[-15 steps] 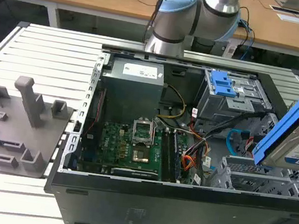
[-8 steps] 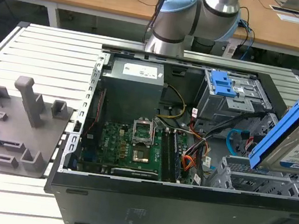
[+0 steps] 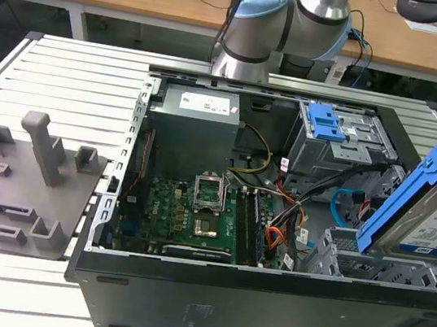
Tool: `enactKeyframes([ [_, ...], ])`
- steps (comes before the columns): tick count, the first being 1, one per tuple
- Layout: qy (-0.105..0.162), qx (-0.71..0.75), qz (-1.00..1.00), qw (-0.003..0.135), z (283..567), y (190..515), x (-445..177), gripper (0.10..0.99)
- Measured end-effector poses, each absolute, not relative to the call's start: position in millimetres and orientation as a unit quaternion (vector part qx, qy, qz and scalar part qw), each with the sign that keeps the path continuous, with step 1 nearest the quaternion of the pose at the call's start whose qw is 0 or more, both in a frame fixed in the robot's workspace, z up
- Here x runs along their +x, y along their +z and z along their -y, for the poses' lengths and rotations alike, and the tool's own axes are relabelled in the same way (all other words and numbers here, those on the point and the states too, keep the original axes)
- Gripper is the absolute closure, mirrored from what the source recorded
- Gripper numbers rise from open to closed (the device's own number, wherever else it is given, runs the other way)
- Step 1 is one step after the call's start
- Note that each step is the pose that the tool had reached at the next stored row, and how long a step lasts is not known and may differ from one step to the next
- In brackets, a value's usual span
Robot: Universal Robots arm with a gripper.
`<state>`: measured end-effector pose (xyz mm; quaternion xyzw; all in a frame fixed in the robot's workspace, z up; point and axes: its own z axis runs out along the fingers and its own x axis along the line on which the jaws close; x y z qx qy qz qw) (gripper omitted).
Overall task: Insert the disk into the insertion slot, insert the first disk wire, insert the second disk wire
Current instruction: 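Insert the disk into the insertion slot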
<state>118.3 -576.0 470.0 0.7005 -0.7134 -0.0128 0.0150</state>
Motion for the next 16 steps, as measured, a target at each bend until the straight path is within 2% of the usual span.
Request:
enactKeyframes([
  [16,-0.013,0.701,0.713,0.015,573.7,451.1,118.4,0.725],
])
